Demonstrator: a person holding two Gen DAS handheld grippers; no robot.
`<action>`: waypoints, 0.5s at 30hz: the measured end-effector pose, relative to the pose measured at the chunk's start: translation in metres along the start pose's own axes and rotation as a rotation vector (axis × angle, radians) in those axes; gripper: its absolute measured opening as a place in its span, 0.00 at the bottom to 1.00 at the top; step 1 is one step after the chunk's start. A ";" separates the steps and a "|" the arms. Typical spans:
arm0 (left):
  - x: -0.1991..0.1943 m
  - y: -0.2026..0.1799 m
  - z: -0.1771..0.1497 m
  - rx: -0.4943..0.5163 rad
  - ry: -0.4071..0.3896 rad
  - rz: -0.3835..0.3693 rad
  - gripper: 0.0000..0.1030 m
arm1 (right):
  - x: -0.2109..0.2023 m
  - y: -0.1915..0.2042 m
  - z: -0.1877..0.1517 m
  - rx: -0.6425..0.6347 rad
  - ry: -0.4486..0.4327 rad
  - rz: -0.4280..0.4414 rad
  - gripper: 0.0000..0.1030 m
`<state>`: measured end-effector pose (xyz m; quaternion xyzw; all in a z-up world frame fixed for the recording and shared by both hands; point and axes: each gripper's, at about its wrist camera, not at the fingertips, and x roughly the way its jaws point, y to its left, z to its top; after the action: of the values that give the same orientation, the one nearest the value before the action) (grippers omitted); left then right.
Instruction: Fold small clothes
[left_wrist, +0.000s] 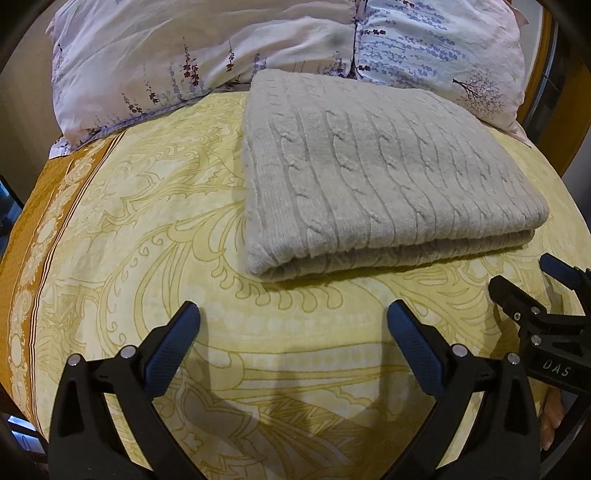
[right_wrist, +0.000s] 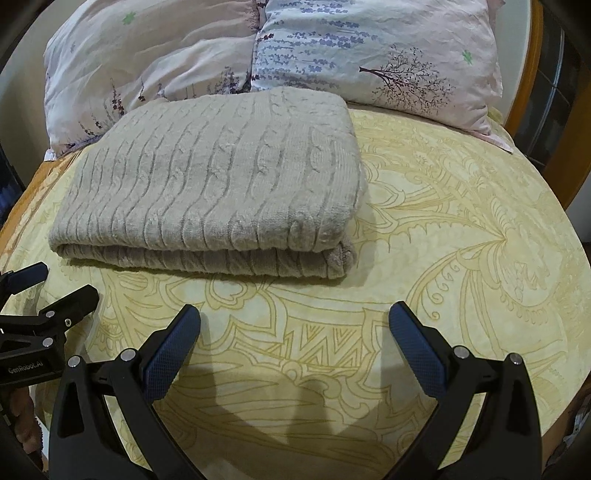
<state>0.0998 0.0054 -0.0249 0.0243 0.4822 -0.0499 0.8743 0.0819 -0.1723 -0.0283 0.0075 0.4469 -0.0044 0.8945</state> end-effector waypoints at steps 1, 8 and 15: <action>0.000 0.000 0.000 -0.002 -0.001 0.001 0.98 | 0.000 0.000 0.000 0.000 0.000 0.001 0.99; 0.001 0.000 0.000 -0.024 -0.009 0.013 0.98 | 0.000 0.000 0.001 -0.002 -0.001 0.003 0.99; 0.000 0.000 0.000 -0.030 -0.011 0.019 0.98 | 0.000 0.000 0.000 -0.002 -0.001 0.002 0.99</action>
<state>0.0997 0.0052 -0.0254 0.0153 0.4779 -0.0347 0.8776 0.0818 -0.1720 -0.0279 0.0074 0.4466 -0.0030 0.8947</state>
